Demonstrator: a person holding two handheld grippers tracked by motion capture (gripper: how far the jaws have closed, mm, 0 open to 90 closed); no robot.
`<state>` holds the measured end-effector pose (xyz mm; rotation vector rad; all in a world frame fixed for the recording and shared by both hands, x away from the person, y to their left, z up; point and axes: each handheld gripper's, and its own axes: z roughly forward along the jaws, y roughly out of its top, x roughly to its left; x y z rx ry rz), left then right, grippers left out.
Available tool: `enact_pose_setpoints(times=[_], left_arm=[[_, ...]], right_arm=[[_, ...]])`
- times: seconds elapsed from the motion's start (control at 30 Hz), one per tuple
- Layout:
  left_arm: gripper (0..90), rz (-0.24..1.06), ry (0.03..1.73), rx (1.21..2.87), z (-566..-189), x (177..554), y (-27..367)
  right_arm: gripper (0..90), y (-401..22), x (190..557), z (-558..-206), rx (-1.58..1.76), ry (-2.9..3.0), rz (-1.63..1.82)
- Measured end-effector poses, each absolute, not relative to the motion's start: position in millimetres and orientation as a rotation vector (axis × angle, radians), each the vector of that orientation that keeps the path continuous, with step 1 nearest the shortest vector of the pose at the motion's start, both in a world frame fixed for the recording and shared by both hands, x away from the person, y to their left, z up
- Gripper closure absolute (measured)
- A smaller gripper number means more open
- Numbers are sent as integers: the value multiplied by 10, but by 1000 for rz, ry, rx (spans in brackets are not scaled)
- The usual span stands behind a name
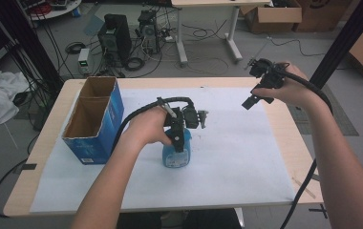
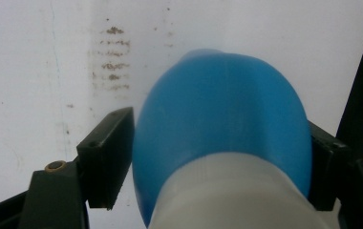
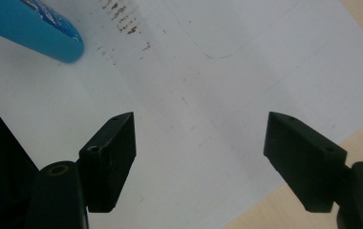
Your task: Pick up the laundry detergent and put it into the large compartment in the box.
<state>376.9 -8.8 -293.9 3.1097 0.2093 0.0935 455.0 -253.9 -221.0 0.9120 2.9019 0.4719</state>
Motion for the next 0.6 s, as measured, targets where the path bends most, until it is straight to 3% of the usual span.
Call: enact_pose_setpoints(times=[0.6], left_arm=[[311,81,221,3113,-2941,3787,-82]], right_arm=[[266,-2528,4552,-2222,909,2905,469]])
